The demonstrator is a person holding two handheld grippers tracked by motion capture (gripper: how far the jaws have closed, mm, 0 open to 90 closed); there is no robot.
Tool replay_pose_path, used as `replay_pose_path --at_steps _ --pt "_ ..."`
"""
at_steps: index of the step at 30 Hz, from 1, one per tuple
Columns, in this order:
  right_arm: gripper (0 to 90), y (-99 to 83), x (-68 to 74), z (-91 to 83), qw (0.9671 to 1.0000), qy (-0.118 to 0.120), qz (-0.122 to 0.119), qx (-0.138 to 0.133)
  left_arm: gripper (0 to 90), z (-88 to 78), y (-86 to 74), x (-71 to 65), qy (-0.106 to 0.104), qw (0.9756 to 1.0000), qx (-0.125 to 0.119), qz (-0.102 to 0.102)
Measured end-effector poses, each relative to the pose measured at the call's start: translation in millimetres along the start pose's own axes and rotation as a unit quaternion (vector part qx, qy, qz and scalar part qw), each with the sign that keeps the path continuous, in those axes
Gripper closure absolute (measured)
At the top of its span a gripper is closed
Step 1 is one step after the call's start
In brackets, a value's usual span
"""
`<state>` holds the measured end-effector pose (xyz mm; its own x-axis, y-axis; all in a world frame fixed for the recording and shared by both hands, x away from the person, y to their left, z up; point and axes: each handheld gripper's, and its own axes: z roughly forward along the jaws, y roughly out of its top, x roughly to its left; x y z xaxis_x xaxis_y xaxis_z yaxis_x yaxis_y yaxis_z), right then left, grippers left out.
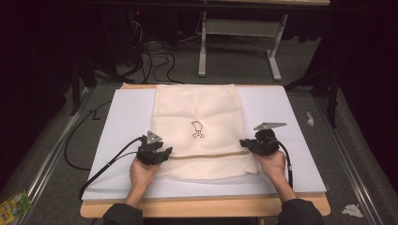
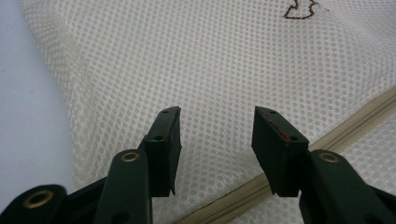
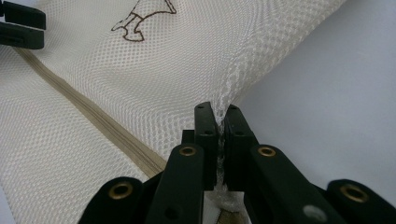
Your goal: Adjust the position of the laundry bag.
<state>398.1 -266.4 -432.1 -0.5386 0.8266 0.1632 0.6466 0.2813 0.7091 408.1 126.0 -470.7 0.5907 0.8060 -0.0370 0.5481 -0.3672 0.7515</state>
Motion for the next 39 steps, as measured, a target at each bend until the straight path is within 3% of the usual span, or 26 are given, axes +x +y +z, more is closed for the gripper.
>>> replay_pose_path --at_steps 3,6,10,16,31,34,39 --pt "88.1 1.3 2.6 2.7 0.9998 -0.005 -0.012 0.013 52.3 0.3 3.9 -5.8 -0.014 0.9999 -0.007 0.0" --pt "88.1 2.1 2.5 1.0 1.0 -0.001 -0.008 0.005 52.2 1.1 5.6 -9.1 -0.032 0.9994 -0.01 -0.011" --pt "88.1 3.2 3.7 1.1 0.9999 -0.001 -0.012 0.008 52.1 2.7 10.0 -19.8 -0.04 0.9991 -0.011 0.007" --pt "88.0 7.4 6.2 0.2 0.9998 -0.001 -0.016 0.009 52.8 5.8 16.4 -29.5 -0.057 0.9982 -0.008 0.015" --pt "88.1 12.4 7.7 -2.0 0.9998 0.005 -0.017 0.003 54.5 12.0 28.9 -53.2 -0.1 0.9946 -0.02 0.021" --pt "88.1 14.6 11.7 1.4 0.9994 -0.002 -0.031 0.016 56.1 13.0 31.0 -57.9 -0.1 0.9944 -0.021 0.026" --pt "88.1 21.0 16.3 -0.7 0.9993 0.001 -0.035 0.01 57.6 18.6 34.3 -67.8 -0.111 0.9932 -0.018 0.03"
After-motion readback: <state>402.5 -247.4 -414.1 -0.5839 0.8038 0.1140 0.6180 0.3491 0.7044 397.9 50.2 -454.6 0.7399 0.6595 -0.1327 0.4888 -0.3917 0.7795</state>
